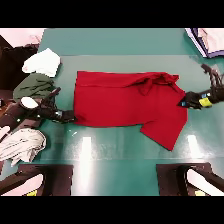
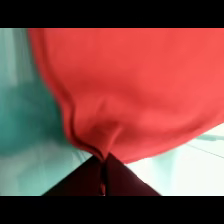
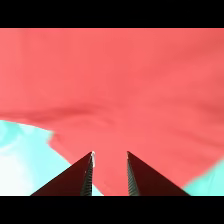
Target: Fold the shirts.
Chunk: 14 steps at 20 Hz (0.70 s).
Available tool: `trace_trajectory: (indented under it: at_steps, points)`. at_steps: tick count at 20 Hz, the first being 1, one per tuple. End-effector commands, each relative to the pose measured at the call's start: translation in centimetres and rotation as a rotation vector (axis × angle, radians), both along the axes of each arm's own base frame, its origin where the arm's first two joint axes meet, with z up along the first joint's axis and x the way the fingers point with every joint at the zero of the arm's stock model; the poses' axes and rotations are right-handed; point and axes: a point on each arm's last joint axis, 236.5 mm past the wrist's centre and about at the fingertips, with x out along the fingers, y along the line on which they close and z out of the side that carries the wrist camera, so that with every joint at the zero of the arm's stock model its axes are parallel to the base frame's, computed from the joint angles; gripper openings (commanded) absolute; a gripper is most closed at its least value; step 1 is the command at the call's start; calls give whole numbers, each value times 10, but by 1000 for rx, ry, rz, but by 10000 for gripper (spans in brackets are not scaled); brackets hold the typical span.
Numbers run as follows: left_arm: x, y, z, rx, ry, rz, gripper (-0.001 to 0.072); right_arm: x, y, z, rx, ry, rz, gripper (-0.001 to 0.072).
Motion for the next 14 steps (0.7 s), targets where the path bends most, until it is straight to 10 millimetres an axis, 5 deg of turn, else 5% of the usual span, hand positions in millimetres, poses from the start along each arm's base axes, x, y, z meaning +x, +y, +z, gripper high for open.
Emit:
trace_trajectory:
  at_steps: [1,2,3,6,12,14]
  points:
    - [21,-4,35,-4,-67,-41,23,-28,-40,-46,23,73,-132,360]
    - [28,-4,43,-4,-92,-40,23,-32,-54,-59,23,77,-194,546]
    - [33,-4,48,-3,-108,-38,23,-37,-67,-72,28,90,-254,555]
    - [37,-3,48,0,-121,-27,23,-44,-83,-100,87,128,-324,452]
    - [37,-3,48,-5,-109,-9,23,-23,-77,-130,143,133,-344,450]
    - [37,-3,48,-5,-109,-9,23,-16,-75,-131,121,112,-330,349]
